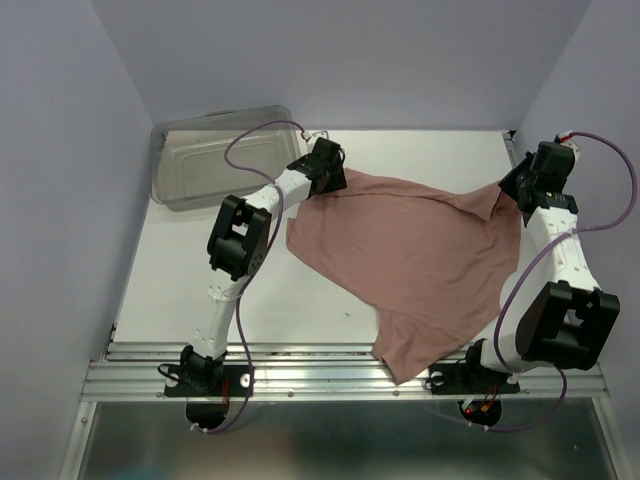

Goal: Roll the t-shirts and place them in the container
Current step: Move the bin to the center of the board.

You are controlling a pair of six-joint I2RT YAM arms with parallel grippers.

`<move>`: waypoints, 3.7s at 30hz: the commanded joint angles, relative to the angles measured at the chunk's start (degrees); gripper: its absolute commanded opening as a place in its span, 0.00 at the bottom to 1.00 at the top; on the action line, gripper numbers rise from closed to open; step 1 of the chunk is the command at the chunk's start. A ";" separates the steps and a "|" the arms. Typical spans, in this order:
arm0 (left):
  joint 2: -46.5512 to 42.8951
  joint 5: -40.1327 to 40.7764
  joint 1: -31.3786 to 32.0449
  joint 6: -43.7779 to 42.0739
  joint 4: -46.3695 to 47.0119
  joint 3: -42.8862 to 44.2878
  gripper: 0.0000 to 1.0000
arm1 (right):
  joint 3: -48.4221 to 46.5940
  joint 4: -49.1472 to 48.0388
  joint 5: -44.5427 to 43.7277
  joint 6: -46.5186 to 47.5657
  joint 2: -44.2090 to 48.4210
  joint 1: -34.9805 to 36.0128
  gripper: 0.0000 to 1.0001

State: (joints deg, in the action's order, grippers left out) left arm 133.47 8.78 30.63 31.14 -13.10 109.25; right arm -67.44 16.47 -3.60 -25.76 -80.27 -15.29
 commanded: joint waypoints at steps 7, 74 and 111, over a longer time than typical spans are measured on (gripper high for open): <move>1.88 -3.06 -0.31 -1.25 1.59 2.98 0.70 | -0.68 -0.21 -0.18 -0.17 1.96 -0.18 0.01; -22.97 -16.60 -6.99 -12.76 -4.92 21.88 0.00 | -30.69 10.15 -10.03 0.27 12.24 -0.18 0.01; -50.62 -24.32 -10.77 -11.01 3.87 7.91 0.00 | -48.42 15.52 -18.27 6.94 28.68 -0.18 0.01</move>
State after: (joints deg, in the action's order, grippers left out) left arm 76.77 -11.53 19.49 18.98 -11.44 118.52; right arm -121.93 31.75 -14.26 -21.65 -50.30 -15.31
